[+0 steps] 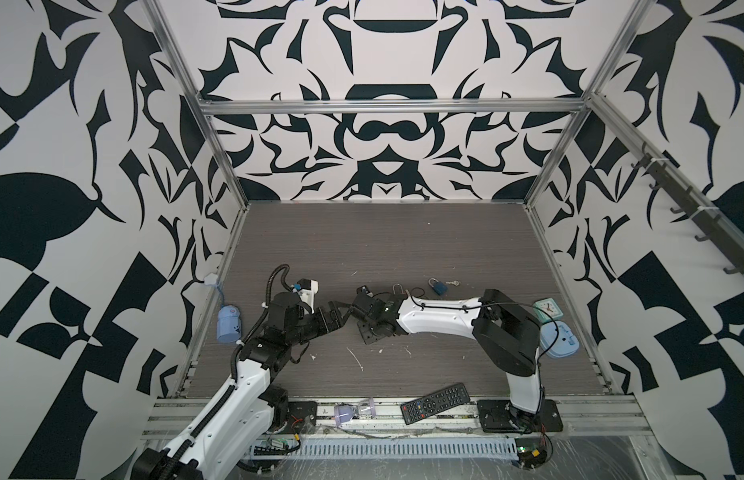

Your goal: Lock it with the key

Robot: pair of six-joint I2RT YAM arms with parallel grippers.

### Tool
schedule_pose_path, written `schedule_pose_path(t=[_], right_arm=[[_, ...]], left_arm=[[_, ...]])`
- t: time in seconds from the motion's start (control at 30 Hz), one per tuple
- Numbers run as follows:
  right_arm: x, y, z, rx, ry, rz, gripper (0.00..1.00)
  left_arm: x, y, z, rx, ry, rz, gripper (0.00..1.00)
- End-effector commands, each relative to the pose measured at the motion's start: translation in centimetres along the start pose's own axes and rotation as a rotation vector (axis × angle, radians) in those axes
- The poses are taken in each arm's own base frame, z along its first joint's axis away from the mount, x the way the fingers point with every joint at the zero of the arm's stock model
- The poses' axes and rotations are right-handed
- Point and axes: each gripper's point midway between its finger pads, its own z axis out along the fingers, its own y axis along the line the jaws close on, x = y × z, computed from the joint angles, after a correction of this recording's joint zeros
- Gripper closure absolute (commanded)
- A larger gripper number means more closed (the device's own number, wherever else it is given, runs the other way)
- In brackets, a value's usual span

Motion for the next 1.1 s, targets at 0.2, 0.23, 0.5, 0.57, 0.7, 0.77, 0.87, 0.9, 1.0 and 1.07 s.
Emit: schedule_pose_path(t=[0.2, 0.23, 0.5, 0.57, 0.7, 0.77, 0.87, 0.9, 1.0, 1.07], right_arm=[[-1.3, 0.5, 0.0, -0.011, -0.025, -0.008, 0.49], [-1.4, 0.4, 0.0, -0.009, -0.025, -0.009, 0.49], [-1.1, 0.4, 0.7, -0.003, 0.000, -0.010, 0.50], [-0.9, 0.2, 0.9, 0.001, 0.006, -0.007, 0.51], [-0.6, 0.1, 1.2, 0.003, 0.019, -0.006, 0.54], [-0.4, 0.0, 1.4, 0.002, 0.027, -0.002, 0.55], [-0.2, 0.0, 1.6, 0.004, 0.036, -0.001, 0.57], [-0.1, 0.0, 1.6, 0.004, 0.038, -0.001, 0.58], [0.1, -0.2, 1.7, 0.007, 0.041, -0.002, 0.61], [0.2, -0.3, 1.7, 0.005, 0.042, -0.001, 0.65]], left_arm=[[-0.4, -0.5, -0.2, 0.018, -0.019, 0.001, 0.01], [-0.3, -0.4, -0.1, 0.016, -0.017, -0.001, 0.01], [-0.3, -0.4, 0.1, 0.016, -0.008, -0.005, 0.01], [-0.4, -0.4, 0.0, 0.015, -0.012, -0.003, 0.01], [-0.4, -0.4, -0.1, 0.012, -0.009, 0.005, 0.01], [-0.3, -0.3, -0.1, 0.009, -0.010, 0.009, 0.01], [-0.2, -0.2, -0.2, 0.005, -0.011, 0.009, 0.01], [-0.2, -0.2, -0.1, 0.005, -0.010, 0.008, 0.01], [-0.1, -0.1, -0.1, 0.005, -0.008, 0.008, 0.01], [0.0, 0.0, -0.1, 0.005, -0.006, 0.006, 0.01]])
